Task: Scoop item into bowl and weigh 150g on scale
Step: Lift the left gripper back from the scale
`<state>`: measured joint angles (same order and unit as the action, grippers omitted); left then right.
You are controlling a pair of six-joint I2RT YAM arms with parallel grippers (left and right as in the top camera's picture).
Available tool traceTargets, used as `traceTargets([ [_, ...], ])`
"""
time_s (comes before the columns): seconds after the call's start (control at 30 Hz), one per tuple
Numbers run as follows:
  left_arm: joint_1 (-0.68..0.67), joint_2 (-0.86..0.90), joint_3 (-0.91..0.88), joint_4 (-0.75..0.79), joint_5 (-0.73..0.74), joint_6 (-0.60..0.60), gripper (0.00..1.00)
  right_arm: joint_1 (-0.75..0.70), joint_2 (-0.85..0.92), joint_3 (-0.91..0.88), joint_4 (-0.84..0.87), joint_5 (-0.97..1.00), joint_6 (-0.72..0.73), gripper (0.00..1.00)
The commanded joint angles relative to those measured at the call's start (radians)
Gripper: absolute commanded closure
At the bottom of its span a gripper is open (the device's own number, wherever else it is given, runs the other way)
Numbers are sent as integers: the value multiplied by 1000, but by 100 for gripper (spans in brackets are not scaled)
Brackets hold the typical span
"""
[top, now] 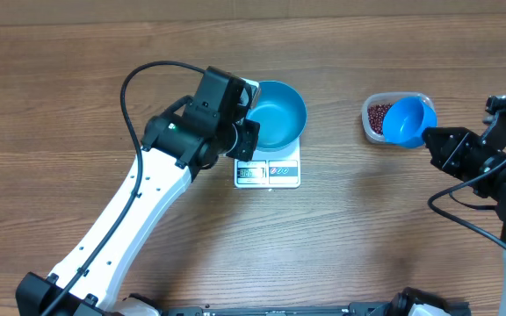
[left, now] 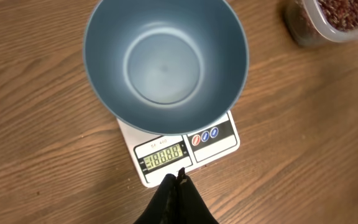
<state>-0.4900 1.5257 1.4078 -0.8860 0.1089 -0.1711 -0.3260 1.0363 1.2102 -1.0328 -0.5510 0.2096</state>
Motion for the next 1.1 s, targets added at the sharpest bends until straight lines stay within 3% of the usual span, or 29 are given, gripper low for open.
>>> traceTargets([
  [0.0, 5, -10, 18, -12, 84, 130, 96, -3, -6, 13, 10, -13, 2, 96],
  [0.5, 5, -62, 15, -97, 57, 143, 96, -3, -6, 13, 7, -12, 2, 96],
  [0.63, 10, -72, -22, -90, 57, 195, 95, -3, -6, 13, 21, -11, 1, 96],
  [0.93, 47, -268, -167, 35, 86, 167, 95, -3, -6, 13, 14, -11, -2, 96],
  [1.07, 47, -441, -355, 181, 76, 111, 95, -3, -6, 13, 14, -12, -2, 96],
])
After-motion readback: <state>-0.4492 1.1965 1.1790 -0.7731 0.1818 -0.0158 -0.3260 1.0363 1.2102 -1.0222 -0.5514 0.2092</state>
